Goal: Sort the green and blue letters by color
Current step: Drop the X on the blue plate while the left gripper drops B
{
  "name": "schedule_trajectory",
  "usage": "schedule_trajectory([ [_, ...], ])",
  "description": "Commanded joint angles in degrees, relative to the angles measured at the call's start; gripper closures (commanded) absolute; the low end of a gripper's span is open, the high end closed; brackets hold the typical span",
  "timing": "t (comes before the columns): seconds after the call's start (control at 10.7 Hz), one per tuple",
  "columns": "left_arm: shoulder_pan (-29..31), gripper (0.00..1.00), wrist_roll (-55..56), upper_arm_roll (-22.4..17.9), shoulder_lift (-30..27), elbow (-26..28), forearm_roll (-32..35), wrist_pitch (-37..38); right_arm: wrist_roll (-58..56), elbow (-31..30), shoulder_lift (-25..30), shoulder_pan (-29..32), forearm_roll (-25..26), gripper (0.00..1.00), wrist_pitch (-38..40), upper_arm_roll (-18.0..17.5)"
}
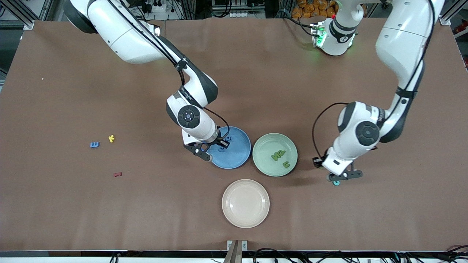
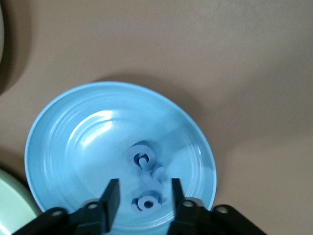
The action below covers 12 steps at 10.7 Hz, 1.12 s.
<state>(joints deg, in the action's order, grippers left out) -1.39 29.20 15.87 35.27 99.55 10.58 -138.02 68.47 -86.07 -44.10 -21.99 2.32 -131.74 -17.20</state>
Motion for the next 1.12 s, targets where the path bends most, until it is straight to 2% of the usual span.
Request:
schedule_trajectory([
  [0.0,-7.8,0.95,6.8,-2.5,-1.0,-1.0,-5.0,1.3,0.1,1.8,-0.6,-0.1,2.2,0.0,0.3,1.1],
  [0.19,-14.7,0.95,11.7,-5.6,-0.5,-2.0,-7.2,1.3,-3.1,2.0,-0.3,2.0,3.7,0.0,0.7,1.2],
  [0.37,-18.6,0.94,16.7,-6.9,0.8,-3.2,-7.6,1.3,-12.3,2.2,0.0,6.5,3.6,0.0,0.9,1.2],
  [0.47,-19.3,0.7,18.0,-6.9,1.2,-3.3,-7.5,1.3,-16.9,2.1,0.0,9.0,3.5,0.0,1.0,1.2],
  [0.56,-19.5,0.01,16.9,-7.0,1.1,-3.3,-6.8,1.3,-21.8,2.0,0.0,11.1,3.6,0.0,1.4,1.3],
  [0.84,-16.9,0.0,14.3,-6.9,0.5,-3.0,-4.4,1.3,-33.7,1.3,0.4,17.1,5.8,0.0,4.0,1.4],
  [1.03,-13.5,0.0,9.1,-6.6,0.1,-2.7,-3.4,1.3,-40.4,-0.8,0.9,22.1,12.1,0.0,4.7,1.3],
])
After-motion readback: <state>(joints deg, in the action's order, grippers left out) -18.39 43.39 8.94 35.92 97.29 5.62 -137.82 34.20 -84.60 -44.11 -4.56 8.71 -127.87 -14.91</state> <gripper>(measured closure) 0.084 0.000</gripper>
